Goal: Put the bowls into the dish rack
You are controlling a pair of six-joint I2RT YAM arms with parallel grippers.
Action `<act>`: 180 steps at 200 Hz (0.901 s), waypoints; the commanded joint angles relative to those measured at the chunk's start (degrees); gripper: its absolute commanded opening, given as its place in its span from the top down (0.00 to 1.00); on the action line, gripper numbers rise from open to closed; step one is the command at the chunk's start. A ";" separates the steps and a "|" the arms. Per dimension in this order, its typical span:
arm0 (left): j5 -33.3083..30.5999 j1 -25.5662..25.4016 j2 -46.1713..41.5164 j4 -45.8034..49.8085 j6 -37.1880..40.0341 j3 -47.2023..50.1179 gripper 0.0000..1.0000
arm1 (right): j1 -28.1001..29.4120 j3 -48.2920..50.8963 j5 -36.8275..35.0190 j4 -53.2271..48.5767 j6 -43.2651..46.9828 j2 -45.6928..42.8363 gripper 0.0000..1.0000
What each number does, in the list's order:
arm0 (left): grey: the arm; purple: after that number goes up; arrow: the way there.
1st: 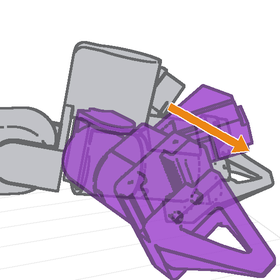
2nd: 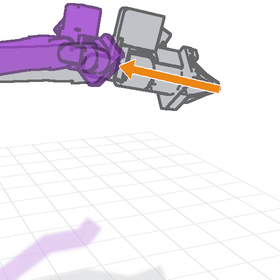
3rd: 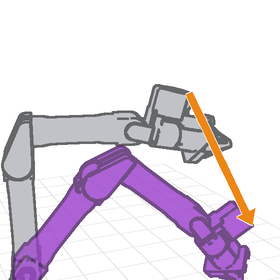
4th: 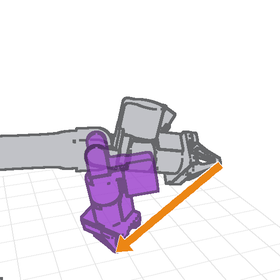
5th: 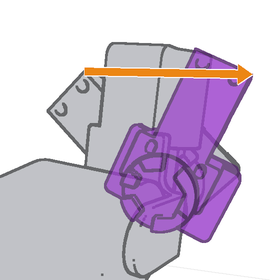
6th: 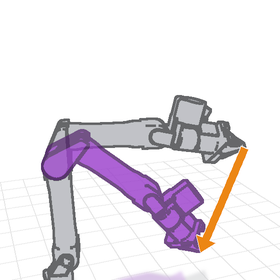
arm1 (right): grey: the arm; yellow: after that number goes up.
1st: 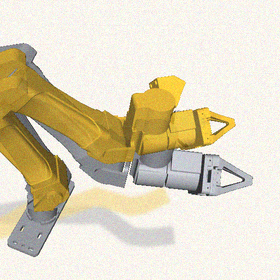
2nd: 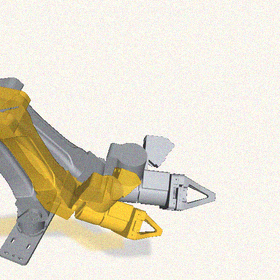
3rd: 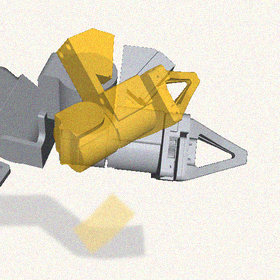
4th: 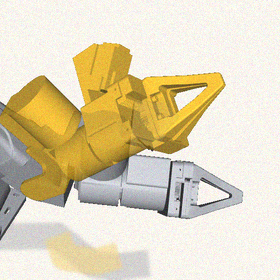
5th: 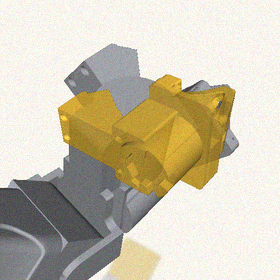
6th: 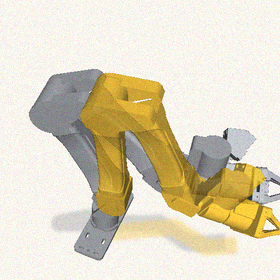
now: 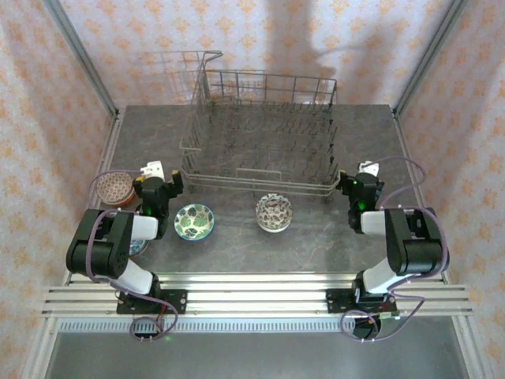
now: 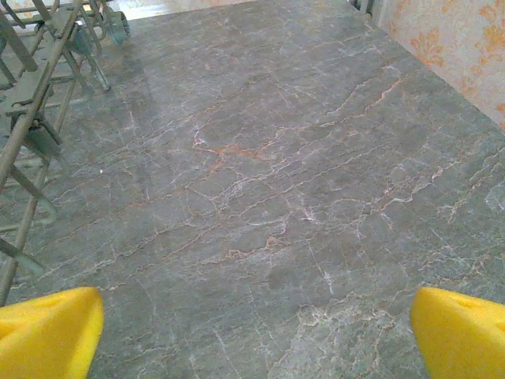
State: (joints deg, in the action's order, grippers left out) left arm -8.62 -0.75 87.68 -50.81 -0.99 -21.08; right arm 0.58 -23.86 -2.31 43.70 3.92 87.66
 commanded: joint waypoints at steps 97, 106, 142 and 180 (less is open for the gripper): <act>-1.53 -0.21 -0.14 -0.52 0.57 -0.63 0.01 | 0.83 -0.48 2.21 0.45 -0.52 -0.20 0.01; -1.53 -0.21 -0.14 -0.52 0.68 -0.63 0.01 | 0.74 -0.49 2.25 0.38 -0.58 -0.13 0.01; -1.52 -0.21 -0.14 -0.49 0.62 -0.63 0.01 | 0.75 -0.59 2.30 0.33 -0.55 -0.19 0.01; -1.45 -0.13 -1.00 0.39 0.55 -0.89 0.01 | 0.74 -0.15 -1.59 0.58 -2.34 -1.14 0.01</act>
State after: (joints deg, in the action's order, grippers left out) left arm -8.62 -0.75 87.70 -50.74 -0.99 -21.08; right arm 0.58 -23.86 -2.37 43.70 3.86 87.66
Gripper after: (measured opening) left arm 0.994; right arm 0.993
